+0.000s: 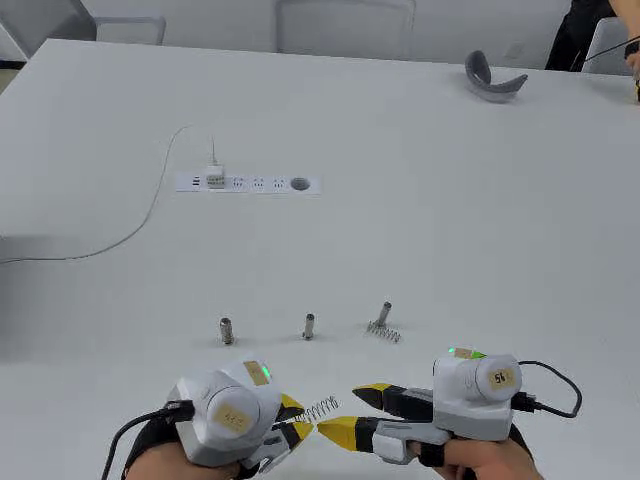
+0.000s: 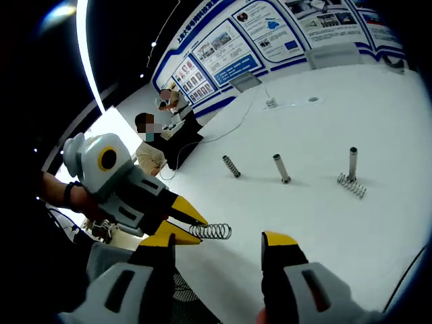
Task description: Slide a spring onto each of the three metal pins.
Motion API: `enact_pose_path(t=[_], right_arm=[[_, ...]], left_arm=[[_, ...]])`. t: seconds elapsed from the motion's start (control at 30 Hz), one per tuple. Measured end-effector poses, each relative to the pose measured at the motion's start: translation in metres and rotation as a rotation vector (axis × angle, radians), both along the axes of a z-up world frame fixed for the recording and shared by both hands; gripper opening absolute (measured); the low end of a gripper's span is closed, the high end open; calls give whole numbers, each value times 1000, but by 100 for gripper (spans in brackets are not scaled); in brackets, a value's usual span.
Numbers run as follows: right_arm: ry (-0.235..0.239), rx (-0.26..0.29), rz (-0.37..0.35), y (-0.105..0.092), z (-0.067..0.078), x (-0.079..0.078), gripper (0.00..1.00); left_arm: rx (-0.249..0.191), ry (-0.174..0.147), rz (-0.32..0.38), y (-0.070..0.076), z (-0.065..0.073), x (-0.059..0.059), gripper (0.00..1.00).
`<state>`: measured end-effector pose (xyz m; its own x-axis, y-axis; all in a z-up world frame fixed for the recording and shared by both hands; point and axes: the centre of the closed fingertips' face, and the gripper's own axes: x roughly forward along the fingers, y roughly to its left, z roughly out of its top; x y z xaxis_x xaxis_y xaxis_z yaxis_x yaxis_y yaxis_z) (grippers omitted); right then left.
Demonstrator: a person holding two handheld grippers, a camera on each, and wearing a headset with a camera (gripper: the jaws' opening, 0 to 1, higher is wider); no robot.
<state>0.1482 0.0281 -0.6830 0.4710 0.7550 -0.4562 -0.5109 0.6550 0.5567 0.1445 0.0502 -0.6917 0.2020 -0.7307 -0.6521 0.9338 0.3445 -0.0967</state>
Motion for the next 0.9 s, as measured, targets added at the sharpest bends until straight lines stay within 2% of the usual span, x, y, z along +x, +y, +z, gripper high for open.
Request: enact_pose_path(t=[0.4,0.57,0.9], right_arm=[[65,94,1,12,1,-7,33],[75,93,-11,9,0,-6,28],[75,107,-2,8,7,-4,20]], left_arm=[[2,-15,-60,-8,3,-11,10],[5,-23,-75,-9,3,-11,10],[17,-38,-109,-9,2,-12,10]])
